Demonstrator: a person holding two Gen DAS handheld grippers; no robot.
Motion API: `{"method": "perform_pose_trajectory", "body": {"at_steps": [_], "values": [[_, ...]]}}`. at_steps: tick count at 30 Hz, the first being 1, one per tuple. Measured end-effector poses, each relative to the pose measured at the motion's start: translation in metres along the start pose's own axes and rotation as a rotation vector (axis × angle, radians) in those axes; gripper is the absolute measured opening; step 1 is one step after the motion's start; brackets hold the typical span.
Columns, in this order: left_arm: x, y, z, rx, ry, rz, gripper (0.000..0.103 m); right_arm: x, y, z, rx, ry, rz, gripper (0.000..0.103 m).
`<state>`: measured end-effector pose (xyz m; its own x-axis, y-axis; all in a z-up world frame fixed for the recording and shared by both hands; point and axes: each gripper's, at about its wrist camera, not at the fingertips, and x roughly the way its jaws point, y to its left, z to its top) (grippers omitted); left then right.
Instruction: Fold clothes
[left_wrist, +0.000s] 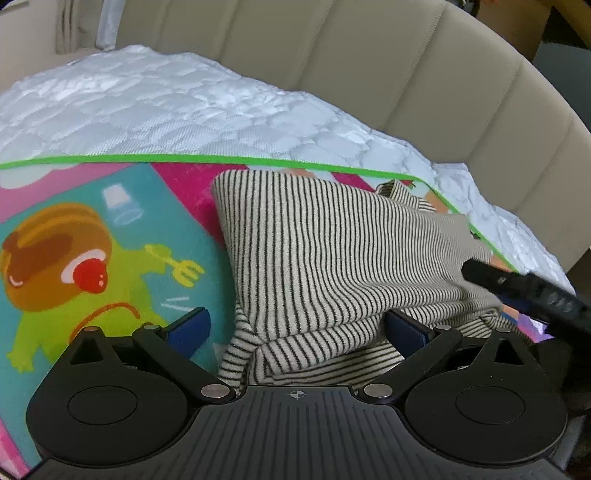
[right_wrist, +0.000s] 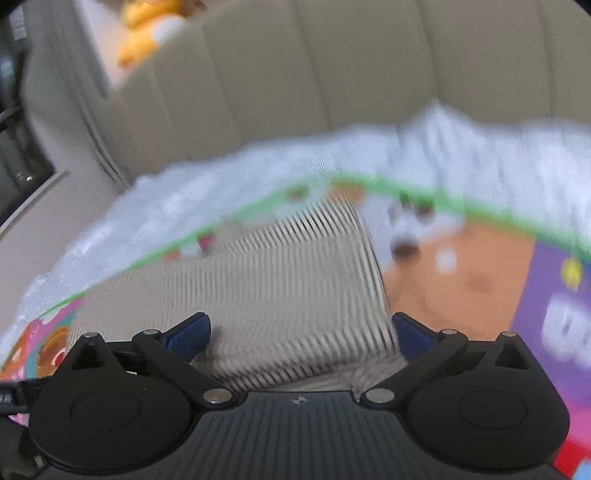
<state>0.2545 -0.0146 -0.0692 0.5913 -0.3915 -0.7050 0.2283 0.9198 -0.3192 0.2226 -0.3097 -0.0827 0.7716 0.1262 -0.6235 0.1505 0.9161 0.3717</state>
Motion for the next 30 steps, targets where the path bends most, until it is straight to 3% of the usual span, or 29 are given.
{"method": "perform_pose_trajectory", "body": {"at_steps": [11, 22, 25, 27, 28, 30], "values": [[0.002, -0.002, -0.002, 0.012, 0.002, 0.005, 0.103, 0.006, 0.005, -0.001, -0.036, 0.014, -0.012, 0.103], [0.002, -0.001, 0.000, 0.004, 0.004, -0.004, 0.103, -0.012, 0.009, 0.001, -0.044, -0.067, -0.032, 0.103], [-0.002, 0.007, 0.004, -0.036, 0.004, -0.036, 0.103, -0.031, 0.021, 0.015, -0.131, -0.165, -0.076, 0.103], [-0.006, 0.016, 0.009, -0.086, -0.002, -0.062, 0.103, -0.028, 0.036, 0.031, -0.225, -0.167, -0.072, 0.102], [-0.009, 0.023, 0.012, -0.116, -0.012, -0.071, 0.103, -0.021, 0.045, 0.039, -0.268, -0.151, -0.065, 0.099], [-0.013, 0.036, 0.017, -0.172, -0.034, -0.075, 0.103, 0.003, 0.064, 0.055, -0.339, -0.099, -0.047, 0.061]]}}
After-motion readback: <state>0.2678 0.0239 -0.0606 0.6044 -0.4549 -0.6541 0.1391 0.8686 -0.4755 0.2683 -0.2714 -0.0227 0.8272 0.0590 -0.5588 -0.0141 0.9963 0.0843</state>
